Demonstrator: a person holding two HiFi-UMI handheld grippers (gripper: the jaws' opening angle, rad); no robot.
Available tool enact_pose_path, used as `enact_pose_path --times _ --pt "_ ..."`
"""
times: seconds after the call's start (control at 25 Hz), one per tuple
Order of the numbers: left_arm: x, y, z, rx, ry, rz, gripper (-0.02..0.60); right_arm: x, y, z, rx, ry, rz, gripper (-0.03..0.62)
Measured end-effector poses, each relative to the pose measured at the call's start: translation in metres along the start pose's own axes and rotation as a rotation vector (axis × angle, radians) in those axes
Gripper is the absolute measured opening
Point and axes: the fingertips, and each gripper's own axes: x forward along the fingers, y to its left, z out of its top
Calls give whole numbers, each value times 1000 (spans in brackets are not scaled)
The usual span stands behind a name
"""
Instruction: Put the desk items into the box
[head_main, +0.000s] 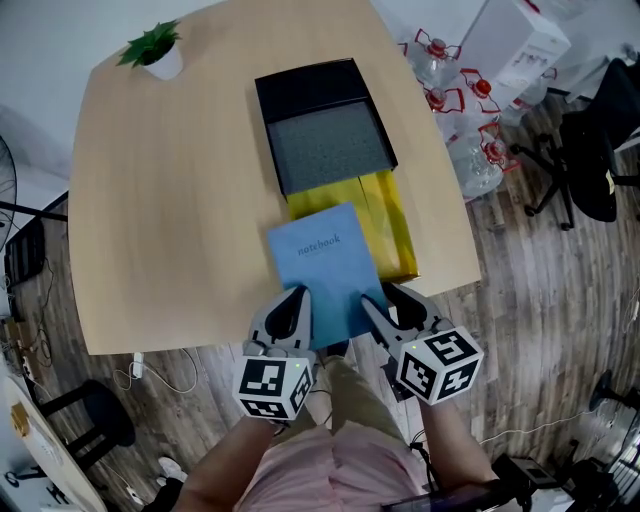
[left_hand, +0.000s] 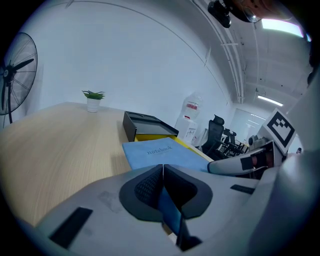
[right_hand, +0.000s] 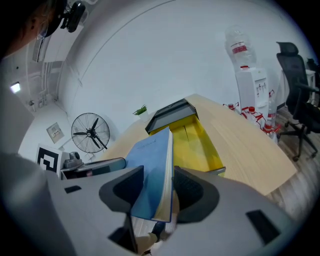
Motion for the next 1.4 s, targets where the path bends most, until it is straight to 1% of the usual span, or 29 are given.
enact_pose_path --times 0.12,0.16,0.32,0.4,0.56,0.64,0.72,0.8,0.96,1.04,1.12,1.24,1.4 --pt "0 -1 1 7 -1 6 12 -2 3 -7 48 11 50 219" --pt "0 -2 1 10 -1 7 12 -2 3 -8 61 10 61 221" --pt "1 -3 1 19 1 12 12 -4 -2 -12 76 26 53 221" --pt "1 -3 1 22 3 12 12 -6 -5 -20 108 41 55 221" --pt "0 -2 0 32 4 20 12 -2 -3 -30 248 49 141 208" --pt "0 -2 0 35 4 25 12 -1 -1 -30 277 55 177 182" --pt "1 -2 0 39 5 31 12 -2 -1 -29 263 62 184 169" --pt "1 -2 0 41 7 38 12 -5 -2 -26 245 62 174 130" --pt "3 -2 -1 39 9 46 12 -11 -2 -20 247 29 166 80" --pt "4 -2 -1 35 9 43 12 -14 -1 -16 248 15 166 66" --pt "5 -5 -1 34 10 40 12 -15 -3 -16 245 10 160 64" --pt "8 -11 0 42 16 33 12 -17 -10 -19 254 6 161 81" --pt "15 -19 1 42 28 12 12 -23 -17 -16 258 -19 136 74"
